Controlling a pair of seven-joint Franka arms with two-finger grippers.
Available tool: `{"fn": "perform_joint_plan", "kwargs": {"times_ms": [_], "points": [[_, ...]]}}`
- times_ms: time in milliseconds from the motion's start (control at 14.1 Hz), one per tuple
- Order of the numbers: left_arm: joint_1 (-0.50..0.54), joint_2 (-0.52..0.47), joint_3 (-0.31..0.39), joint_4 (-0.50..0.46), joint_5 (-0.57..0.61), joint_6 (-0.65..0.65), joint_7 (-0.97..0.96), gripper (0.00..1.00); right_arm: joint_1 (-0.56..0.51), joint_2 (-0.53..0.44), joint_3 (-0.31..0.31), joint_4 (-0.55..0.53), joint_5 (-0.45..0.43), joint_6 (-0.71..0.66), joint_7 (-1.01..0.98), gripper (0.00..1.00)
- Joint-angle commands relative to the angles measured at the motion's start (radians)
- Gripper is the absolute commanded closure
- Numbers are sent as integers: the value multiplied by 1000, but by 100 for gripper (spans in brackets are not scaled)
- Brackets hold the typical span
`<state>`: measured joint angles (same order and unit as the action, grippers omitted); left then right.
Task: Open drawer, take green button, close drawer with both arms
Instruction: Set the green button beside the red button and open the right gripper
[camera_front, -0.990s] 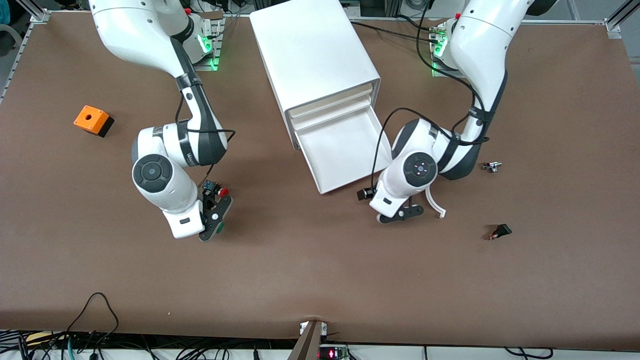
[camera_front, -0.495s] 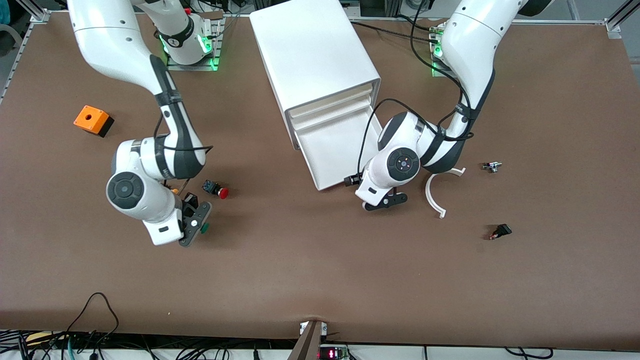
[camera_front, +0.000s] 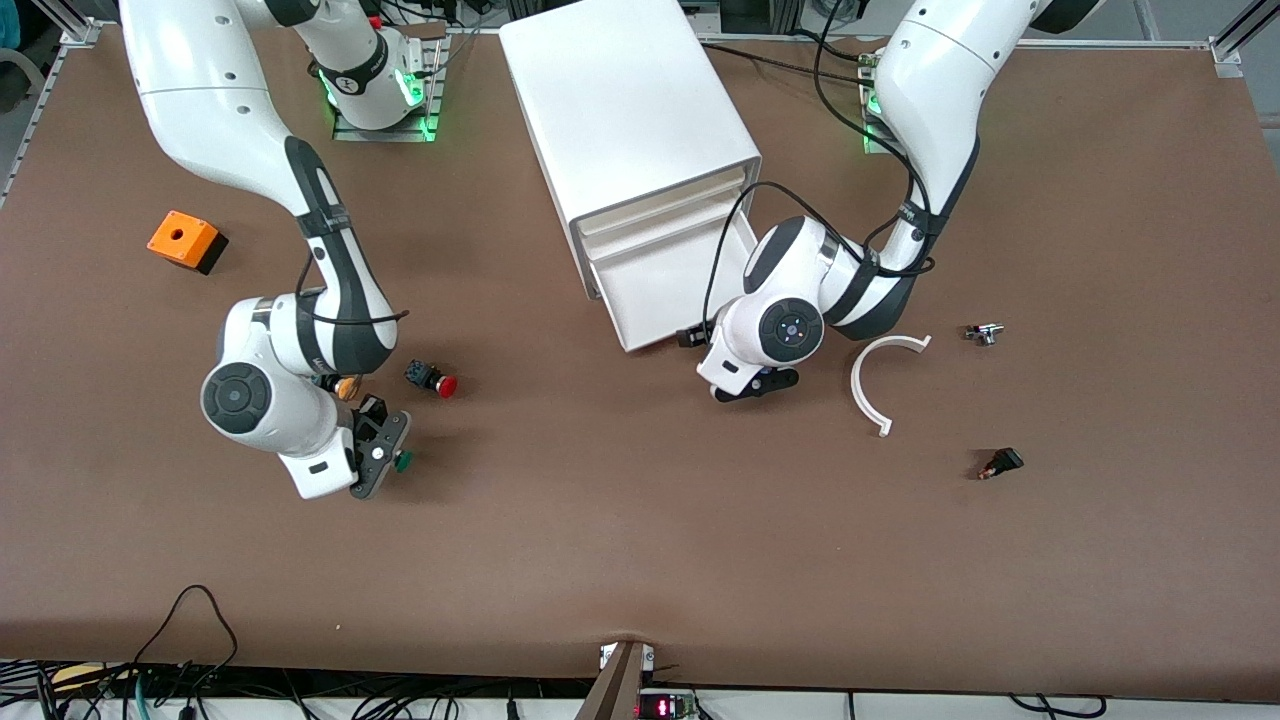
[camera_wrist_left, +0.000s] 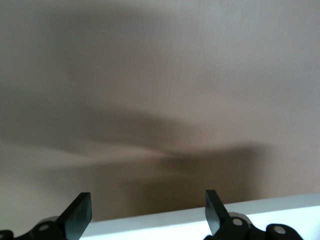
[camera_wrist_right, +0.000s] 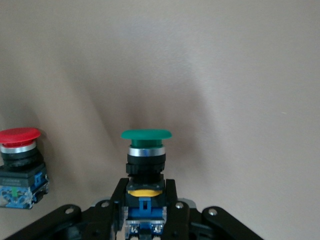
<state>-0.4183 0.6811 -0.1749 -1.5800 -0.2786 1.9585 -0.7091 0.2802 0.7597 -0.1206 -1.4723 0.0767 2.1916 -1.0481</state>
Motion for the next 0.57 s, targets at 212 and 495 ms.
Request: {"fn": "perform_joint_plan", "kwargs": {"times_ms": [212,495], "points": [[3,-12,-26,-14,-82,-81,11,0,-27,23,36,-39,6,26,-36,73],[7,0,-31,-15,-123,-105,11,0,-45,32,42,-42,17,27,-36,57]]}}
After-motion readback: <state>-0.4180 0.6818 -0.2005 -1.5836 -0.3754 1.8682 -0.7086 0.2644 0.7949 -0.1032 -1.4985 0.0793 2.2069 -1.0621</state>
